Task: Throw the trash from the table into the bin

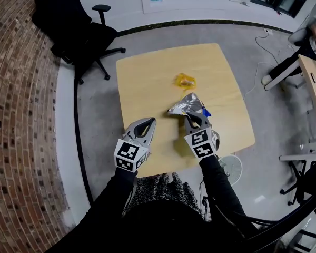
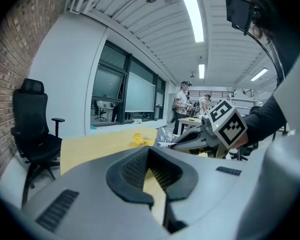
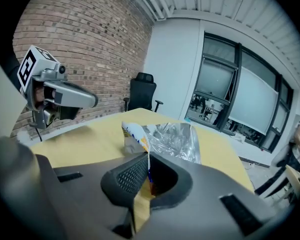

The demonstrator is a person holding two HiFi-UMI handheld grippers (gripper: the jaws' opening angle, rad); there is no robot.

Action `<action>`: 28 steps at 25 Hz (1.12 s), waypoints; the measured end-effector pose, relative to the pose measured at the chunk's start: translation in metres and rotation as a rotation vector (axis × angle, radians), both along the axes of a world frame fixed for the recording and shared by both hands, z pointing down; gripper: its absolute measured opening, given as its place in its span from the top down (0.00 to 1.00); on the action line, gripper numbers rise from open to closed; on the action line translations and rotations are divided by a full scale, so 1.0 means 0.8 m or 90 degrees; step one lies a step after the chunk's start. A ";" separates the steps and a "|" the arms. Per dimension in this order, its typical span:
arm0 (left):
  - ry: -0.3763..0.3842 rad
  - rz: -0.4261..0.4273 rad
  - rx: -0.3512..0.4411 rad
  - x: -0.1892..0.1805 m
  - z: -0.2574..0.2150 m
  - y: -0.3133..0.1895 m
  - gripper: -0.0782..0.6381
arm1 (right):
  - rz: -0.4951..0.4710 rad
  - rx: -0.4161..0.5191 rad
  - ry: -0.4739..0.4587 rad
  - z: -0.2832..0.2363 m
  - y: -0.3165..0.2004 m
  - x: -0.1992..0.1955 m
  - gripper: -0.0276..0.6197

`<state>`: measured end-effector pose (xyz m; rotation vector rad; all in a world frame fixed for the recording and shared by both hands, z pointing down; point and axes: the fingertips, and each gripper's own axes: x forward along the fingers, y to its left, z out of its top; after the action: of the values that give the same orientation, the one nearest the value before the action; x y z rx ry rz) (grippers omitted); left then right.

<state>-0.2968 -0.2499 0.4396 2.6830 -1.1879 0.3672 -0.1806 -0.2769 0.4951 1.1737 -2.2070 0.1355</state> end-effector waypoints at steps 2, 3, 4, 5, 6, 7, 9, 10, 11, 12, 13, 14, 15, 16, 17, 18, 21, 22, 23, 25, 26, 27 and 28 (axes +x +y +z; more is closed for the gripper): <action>0.003 0.007 0.003 0.008 -0.003 -0.001 0.91 | 0.005 0.007 -0.002 -0.006 0.001 0.006 0.94; 0.005 0.013 0.004 0.013 -0.004 0.000 0.91 | 0.011 0.011 -0.003 -0.010 0.002 0.010 0.94; 0.006 0.019 0.006 0.019 -0.006 0.000 0.91 | 0.017 0.016 -0.004 -0.014 0.003 0.016 0.94; 0.008 0.025 0.007 0.025 -0.007 0.000 0.91 | 0.024 0.020 -0.003 -0.018 0.004 0.022 0.94; 0.010 0.031 0.008 0.030 -0.009 0.000 0.91 | 0.030 0.024 -0.002 -0.022 0.005 0.029 0.94; 0.012 0.036 0.010 0.037 -0.012 0.001 0.91 | 0.035 0.028 -0.001 -0.025 0.007 0.036 0.94; 0.015 0.049 0.014 0.050 -0.016 0.003 0.91 | 0.049 0.034 -0.001 -0.030 0.010 0.053 0.94; 0.016 0.056 0.015 0.058 -0.017 0.004 0.91 | 0.060 0.035 -0.001 -0.033 0.013 0.062 0.94; 0.017 0.064 0.016 0.065 -0.019 0.006 0.91 | 0.071 0.036 0.000 -0.036 0.017 0.072 0.94; 0.018 0.073 0.017 0.072 -0.020 0.008 0.91 | 0.082 0.037 0.001 -0.038 0.021 0.081 0.94; 0.019 0.081 0.018 0.080 -0.021 0.009 0.91 | 0.093 0.037 0.003 -0.039 0.026 0.090 0.94; 0.020 0.089 0.019 0.087 -0.022 0.011 0.91 | 0.102 0.038 0.005 -0.041 0.031 0.098 0.94; 0.022 0.096 0.019 0.095 -0.023 0.013 0.91 | 0.111 0.039 0.006 -0.043 0.035 0.107 0.94; 0.023 0.102 0.019 0.103 -0.024 0.016 0.91 | 0.120 0.040 0.006 -0.044 0.040 0.116 0.94; 0.024 0.110 0.019 0.112 -0.025 0.019 0.91 | 0.129 0.041 0.005 -0.046 0.045 0.126 0.94; 0.025 0.118 0.020 0.121 -0.026 0.023 0.91 | 0.138 0.044 0.003 -0.048 0.050 0.137 0.94; 0.027 0.146 0.024 0.149 -0.030 0.034 0.91 | 0.171 0.044 0.010 -0.051 0.070 0.170 0.94; 0.027 0.154 0.025 0.158 -0.031 0.039 0.91 | 0.184 0.044 0.012 -0.051 0.078 0.181 0.94; 0.027 0.163 0.026 0.166 -0.032 0.043 0.91 | 0.196 0.044 0.013 -0.051 0.085 0.192 0.94; 0.027 0.176 0.026 0.183 -0.032 0.052 0.91 | 0.220 0.045 0.013 -0.052 0.100 0.214 0.94; 0.027 0.182 0.027 0.191 -0.032 0.057 0.91 | 0.231 0.047 0.011 -0.053 0.107 0.224 0.94; 0.027 0.190 0.027 0.200 -0.032 0.062 0.91 | 0.241 0.049 0.008 -0.054 0.114 0.235 0.94; 0.026 0.199 0.028 0.209 -0.033 0.067 0.91 | 0.253 0.050 0.005 -0.054 0.122 0.245 0.94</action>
<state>-0.1294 -0.1963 0.4130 2.9014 -0.7726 0.3299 0.0156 -0.1794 0.4520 1.6429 -1.9622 0.2090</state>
